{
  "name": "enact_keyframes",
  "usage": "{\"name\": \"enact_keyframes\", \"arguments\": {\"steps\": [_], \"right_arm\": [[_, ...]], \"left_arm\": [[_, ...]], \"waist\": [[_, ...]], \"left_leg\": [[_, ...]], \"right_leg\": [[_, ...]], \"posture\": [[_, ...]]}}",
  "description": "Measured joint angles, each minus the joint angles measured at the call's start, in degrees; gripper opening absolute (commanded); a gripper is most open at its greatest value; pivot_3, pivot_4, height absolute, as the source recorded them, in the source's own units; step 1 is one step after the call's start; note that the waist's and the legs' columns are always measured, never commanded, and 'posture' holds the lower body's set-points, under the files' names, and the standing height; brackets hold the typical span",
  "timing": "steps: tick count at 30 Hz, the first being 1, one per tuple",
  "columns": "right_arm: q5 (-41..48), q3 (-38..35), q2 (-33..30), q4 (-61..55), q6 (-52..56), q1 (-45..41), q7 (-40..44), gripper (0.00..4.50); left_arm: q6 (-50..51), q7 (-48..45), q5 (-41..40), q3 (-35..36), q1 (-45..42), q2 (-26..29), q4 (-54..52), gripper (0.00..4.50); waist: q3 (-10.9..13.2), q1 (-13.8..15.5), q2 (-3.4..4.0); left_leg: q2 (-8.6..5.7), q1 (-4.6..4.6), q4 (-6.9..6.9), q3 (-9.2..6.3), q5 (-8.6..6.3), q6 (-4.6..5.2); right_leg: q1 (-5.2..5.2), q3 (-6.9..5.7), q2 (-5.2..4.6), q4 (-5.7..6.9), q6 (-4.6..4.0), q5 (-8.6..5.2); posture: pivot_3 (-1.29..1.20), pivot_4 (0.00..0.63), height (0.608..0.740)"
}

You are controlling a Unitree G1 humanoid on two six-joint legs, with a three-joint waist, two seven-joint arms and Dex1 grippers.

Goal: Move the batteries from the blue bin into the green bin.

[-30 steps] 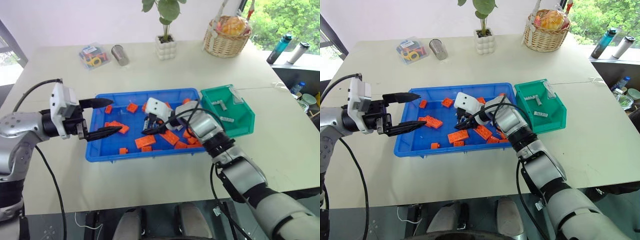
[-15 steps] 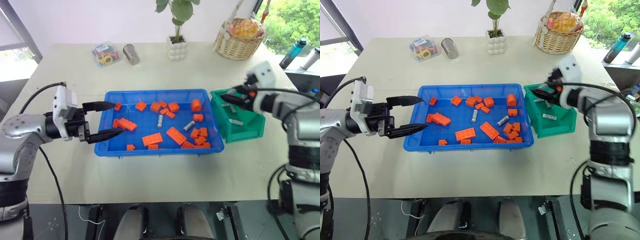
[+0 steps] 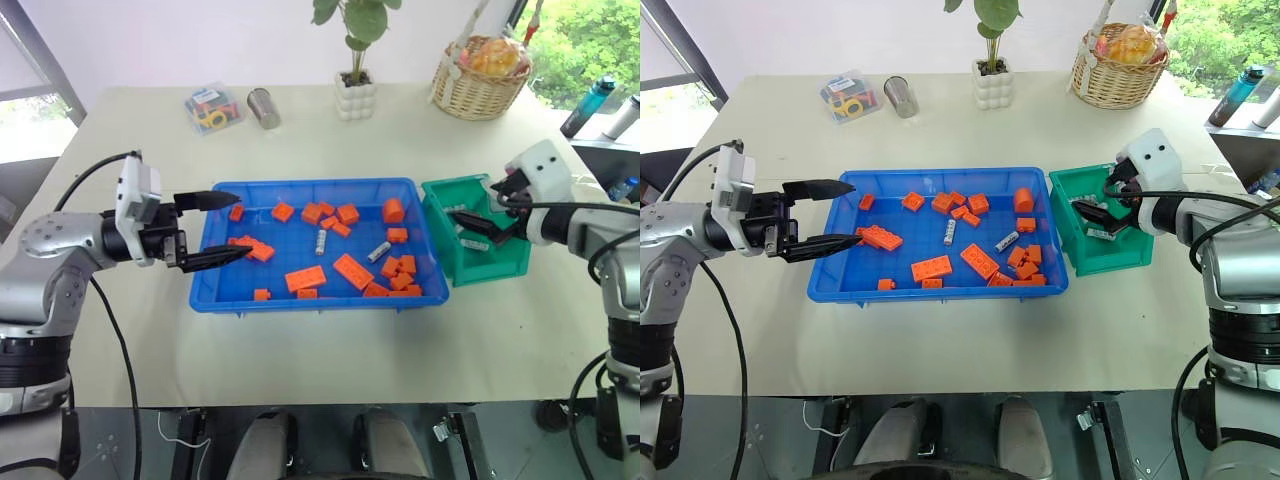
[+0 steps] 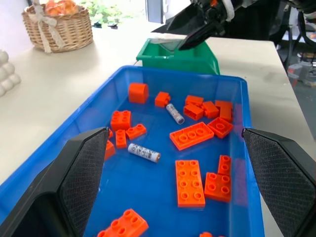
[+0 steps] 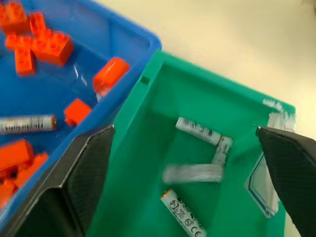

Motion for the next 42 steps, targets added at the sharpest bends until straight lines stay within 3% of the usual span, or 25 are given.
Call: {"name": "enact_keyframes", "arguments": {"steps": [5,8,14,21,30,41,42], "right_arm": [[3.8,3.46,4.62,-1.55,-0.14,-12.01,0.43,4.49],[6.53,5.02,9.58,-3.27,2.33,-15.04,-0.55,4.49],[9.7,13.33,24.3,-4.49,14.18,-10.73,-8.21,4.49],[10.32,13.89,31.75,-4.99,21.59,-8.69,-16.35,4.49],[7.96,19.46,35.68,6.15,15.34,-9.16,-18.98,4.49],[4.03,20.43,41.25,18.34,4.88,-13.55,-20.73,4.49],[3.85,20.52,41.35,18.51,4.62,-13.57,-20.74,3.97]], "left_arm": [[-0.03,0.1,0.01,-0.07,0.24,-0.22,-0.17,4.5],[-0.02,0.38,0.02,0.09,0.64,-0.2,-0.32,4.5],[-0.01,1.57,-0.01,0.19,2.0,-0.21,-1.58,4.5],[0.03,2.35,-0.05,0.49,2.29,-0.07,-2.03,4.5],[0.15,2.88,-0.06,0.45,2.27,-0.09,-2.53,4.5],[0.26,3.54,-0.08,0.39,2.22,-0.18,-3.0,4.5],[0.26,3.56,-0.08,0.39,2.22,-0.18,-3.0,4.5]], "waist": [[0.01,-0.68,0.02],[-0.03,-0.75,-0.04],[-0.02,-0.47,-0.04],[-0.03,-0.3,-0.04],[-0.03,-1.52,-0.04],[-0.03,-1.76,-0.04],[-0.03,-1.76,-0.04]], "left_leg": [[0.1,0.01,-0.02,-0.03,0.01,-0.02],[0.09,0.02,-0.01,-0.28,0.01,-0.02],[-0.09,-0.02,-0.02,-0.42,0.01,-0.02],[-0.11,-0.01,0.01,-0.43,0.01,-0.02],[-0.11,0.0,-0.02,-0.45,0.01,-0.02],[-0.07,0.06,-0.03,-0.45,0.02,-0.03],[-0.07,0.06,-0.02,-0.45,0.02,-0.03]], "right_leg": [[-0.1,-0.01,0.11,-0.12,0.0,0.0],[-0.04,-0.01,0.16,0.04,0.0,0.0],[-0.06,0.0,0.07,0.1,0.0,0.0],[-0.06,-0.01,0.07,0.09,0.0,0.0],[-0.07,-0.02,0.1,0.1,0.0,0.0],[-0.05,-0.02,0.14,0.12,0.0,0.0],[-0.05,-0.02,0.14,0.12,0.0,0.0]], "posture": [[0.0,0.15,0.737],[0.0,0.15,0.737],[0.0,0.15,0.737],[0.0,0.15,0.737],[0.0,0.15,0.737],[0.0,0.15,0.737],[0.0,0.15,0.737]]}}
